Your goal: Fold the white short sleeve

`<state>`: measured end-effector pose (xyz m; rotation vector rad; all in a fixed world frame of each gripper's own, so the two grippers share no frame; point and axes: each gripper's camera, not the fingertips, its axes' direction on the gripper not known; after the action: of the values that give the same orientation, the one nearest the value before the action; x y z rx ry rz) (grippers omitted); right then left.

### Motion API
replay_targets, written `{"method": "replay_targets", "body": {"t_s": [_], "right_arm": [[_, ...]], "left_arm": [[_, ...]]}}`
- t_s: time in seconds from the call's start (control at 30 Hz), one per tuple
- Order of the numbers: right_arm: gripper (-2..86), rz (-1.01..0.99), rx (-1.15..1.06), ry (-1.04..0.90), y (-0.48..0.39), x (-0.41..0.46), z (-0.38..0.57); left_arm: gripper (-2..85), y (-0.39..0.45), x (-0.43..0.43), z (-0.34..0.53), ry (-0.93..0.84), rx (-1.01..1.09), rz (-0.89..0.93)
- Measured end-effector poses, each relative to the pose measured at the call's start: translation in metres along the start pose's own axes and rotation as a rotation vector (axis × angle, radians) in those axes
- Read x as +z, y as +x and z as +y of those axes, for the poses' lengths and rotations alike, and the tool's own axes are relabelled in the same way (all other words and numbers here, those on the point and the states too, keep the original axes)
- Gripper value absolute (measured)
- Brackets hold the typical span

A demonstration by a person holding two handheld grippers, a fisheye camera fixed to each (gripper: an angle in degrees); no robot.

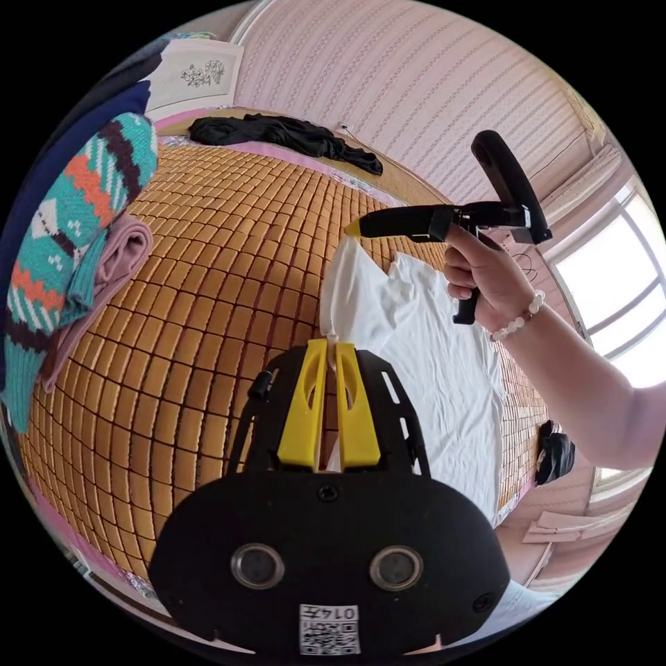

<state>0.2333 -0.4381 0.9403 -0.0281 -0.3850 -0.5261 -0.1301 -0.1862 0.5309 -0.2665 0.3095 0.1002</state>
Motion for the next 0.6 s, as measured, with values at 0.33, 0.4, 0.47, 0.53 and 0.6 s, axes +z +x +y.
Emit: {"method": "replay_targets", "body": {"t_s": [0.33, 0.4, 0.47, 0.53, 0.6], "right_arm": [[-0.3, 0.001, -0.166, -0.099, -0.050, 0.081, -0.065], [0.0, 0.013, -0.160, -0.155, -0.051, 0.098, -0.069], [2.1, 0.066, -0.137, -0.181, -0.053, 0.105, -0.068], [3.8, 0.088, -0.138, -0.115, -0.056, 0.091, -0.063], [4.3, 0.083, -0.129, -0.040, -0.054, 0.071, -0.055]], "left_arm": [[0.0, -0.047, -0.016, 0.011, -0.026, -0.076, -0.093], [0.8, -0.054, -0.011, 0.013, -0.058, -0.091, -0.108], [2.1, -0.059, -0.007, 0.017, -0.063, -0.110, -0.101], [3.7, -0.062, -0.011, 0.020, -0.062, -0.127, -0.090], [4.0, -0.063, -0.019, 0.025, -0.048, -0.135, -0.089]]}}
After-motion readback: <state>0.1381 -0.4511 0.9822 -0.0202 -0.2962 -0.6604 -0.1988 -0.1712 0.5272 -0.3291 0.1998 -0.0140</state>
